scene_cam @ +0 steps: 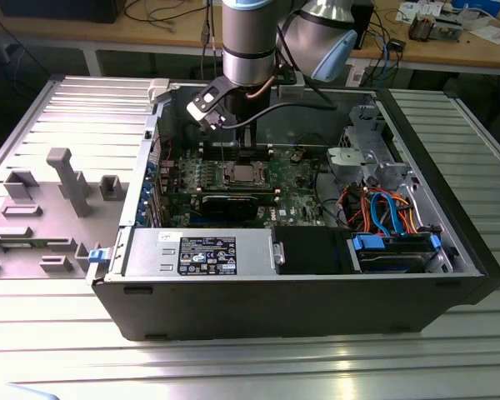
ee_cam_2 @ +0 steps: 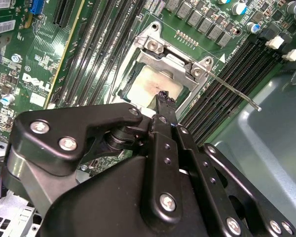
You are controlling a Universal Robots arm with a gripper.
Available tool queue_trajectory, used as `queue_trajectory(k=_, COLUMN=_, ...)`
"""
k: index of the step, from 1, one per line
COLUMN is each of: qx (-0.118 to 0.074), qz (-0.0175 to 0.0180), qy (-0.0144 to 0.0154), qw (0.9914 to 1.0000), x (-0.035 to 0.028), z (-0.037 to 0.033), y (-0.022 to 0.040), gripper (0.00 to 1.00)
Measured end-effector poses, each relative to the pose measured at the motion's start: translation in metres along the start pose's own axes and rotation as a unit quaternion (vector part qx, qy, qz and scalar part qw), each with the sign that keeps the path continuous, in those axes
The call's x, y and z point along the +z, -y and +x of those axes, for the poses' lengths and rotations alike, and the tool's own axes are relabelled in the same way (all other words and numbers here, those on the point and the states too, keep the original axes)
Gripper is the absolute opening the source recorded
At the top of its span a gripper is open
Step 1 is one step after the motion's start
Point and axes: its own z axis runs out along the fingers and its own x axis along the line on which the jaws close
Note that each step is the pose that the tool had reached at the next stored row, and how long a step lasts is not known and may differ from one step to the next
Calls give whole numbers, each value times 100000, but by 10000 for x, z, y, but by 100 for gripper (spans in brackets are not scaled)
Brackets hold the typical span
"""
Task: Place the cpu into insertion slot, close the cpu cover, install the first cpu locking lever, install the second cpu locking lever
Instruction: 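Close the cpu cover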
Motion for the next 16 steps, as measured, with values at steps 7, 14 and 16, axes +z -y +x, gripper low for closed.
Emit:
queue_trajectory(k=7, qx=-190, qz=-5, qy=-241, qw=100000, x=29, z=0, y=41, gripper=11)
queue_trajectory(k=14, qx=-232, qz=1, qy=-415, qw=99999, x=45, z=-1, y=45, gripper=11)
queue_trajectory(k=16, qx=-229, qz=-1, qy=-417, qw=99999, x=45, z=-1, y=46, gripper=11)
